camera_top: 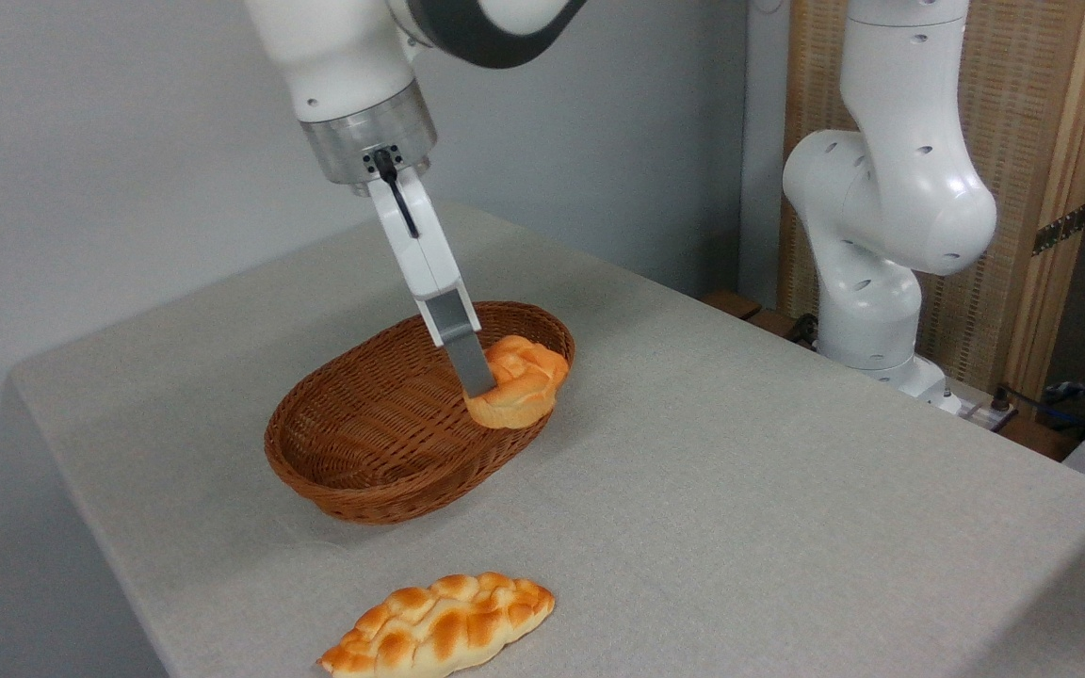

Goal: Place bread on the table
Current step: 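Lift the roll up and over the basket rim, then lower the roll onto the table beside the basket and release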

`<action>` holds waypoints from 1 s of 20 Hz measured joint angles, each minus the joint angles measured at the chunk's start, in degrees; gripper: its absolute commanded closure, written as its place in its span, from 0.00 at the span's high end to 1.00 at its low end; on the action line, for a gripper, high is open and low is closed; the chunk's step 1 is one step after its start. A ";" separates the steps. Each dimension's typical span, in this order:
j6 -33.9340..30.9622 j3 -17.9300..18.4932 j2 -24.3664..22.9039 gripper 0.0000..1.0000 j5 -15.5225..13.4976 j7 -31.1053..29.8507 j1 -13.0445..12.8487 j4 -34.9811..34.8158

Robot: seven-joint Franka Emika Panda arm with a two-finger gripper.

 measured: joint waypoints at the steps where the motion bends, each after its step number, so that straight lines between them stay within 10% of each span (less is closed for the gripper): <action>1: -0.03 1.04 -0.34 0.55 0.61 2.67 0.01 0.01; 6: -0.04 3.47 -1.05 0.82 1.06 7.43 0.01 0.00; 20: -0.04 3.57 -1.05 1.00 1.11 7.44 -0.01 0.00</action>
